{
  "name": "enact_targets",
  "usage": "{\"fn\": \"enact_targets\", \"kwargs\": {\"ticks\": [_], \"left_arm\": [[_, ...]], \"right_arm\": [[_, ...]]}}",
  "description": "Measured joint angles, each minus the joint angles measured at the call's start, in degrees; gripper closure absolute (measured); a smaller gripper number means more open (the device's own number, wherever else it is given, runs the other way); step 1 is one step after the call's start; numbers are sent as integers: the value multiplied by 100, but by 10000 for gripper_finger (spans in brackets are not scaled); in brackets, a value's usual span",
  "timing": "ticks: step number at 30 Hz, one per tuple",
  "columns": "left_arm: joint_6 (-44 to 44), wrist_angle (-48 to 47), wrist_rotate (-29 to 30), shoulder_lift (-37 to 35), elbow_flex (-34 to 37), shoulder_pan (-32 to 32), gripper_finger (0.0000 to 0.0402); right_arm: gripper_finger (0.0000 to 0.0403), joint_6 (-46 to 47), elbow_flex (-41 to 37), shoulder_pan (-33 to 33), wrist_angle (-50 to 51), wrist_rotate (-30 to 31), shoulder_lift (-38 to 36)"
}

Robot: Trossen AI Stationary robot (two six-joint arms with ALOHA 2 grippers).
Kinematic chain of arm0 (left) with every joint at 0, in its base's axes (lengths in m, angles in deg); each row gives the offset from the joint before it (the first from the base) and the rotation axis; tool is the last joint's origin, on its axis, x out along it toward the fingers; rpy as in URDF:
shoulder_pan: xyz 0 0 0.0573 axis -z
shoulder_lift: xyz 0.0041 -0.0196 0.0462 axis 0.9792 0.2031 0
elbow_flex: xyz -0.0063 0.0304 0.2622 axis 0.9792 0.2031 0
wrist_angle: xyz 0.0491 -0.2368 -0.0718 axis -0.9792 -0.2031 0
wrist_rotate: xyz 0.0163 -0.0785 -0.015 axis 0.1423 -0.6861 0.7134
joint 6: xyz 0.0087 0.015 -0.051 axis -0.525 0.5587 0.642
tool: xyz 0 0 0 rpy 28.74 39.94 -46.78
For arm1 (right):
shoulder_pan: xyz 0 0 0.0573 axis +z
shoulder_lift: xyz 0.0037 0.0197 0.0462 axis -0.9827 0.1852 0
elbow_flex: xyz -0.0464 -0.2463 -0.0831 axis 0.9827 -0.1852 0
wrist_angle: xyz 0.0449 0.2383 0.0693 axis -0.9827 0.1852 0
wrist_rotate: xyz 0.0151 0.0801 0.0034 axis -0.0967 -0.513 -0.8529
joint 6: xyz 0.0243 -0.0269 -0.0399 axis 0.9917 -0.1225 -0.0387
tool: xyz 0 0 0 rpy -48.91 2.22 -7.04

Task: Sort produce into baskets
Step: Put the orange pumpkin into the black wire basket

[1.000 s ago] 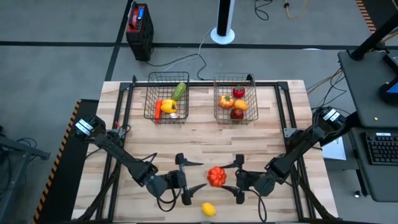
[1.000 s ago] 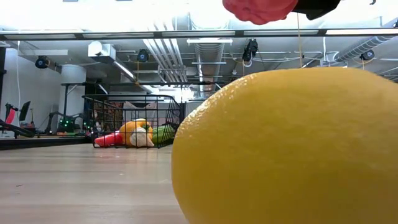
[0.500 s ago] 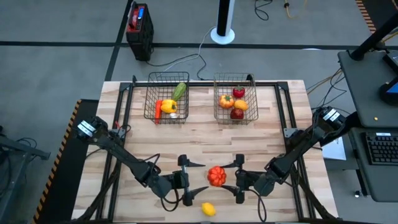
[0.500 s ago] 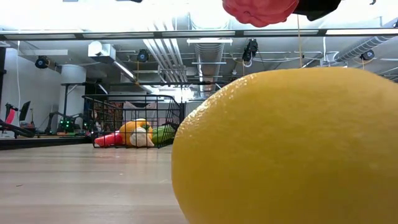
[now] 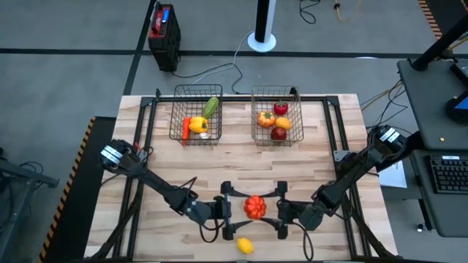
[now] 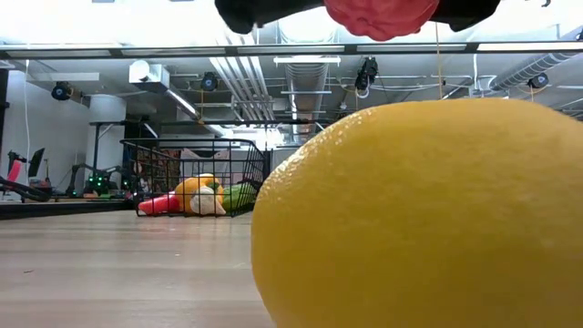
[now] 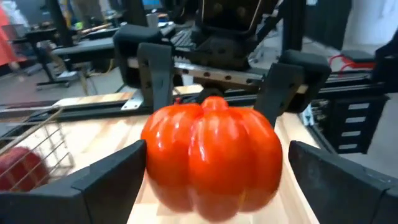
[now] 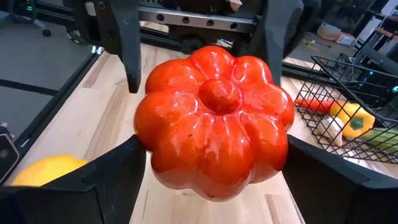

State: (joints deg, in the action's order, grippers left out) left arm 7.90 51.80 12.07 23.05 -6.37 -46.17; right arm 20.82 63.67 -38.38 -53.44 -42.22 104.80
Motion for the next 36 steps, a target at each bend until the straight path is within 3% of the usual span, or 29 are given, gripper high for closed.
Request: {"fn": "enact_targets", "kwargs": {"ticks": [12,21,27,36], "left_arm": [[-250,660,-204,275,0,-142,33],[-293,677,-193,286,0,-142,106],[-250,660,-225,286,0,-139,106],[-269,653,-237,266,0,-118,106]], "right_arm": [[74,11,0,8,33,4,0],[68,34,0,9,29,23,0],[44,181,0,7,30,-51,0],[40,280,0,7,33,-74,-11]]}}
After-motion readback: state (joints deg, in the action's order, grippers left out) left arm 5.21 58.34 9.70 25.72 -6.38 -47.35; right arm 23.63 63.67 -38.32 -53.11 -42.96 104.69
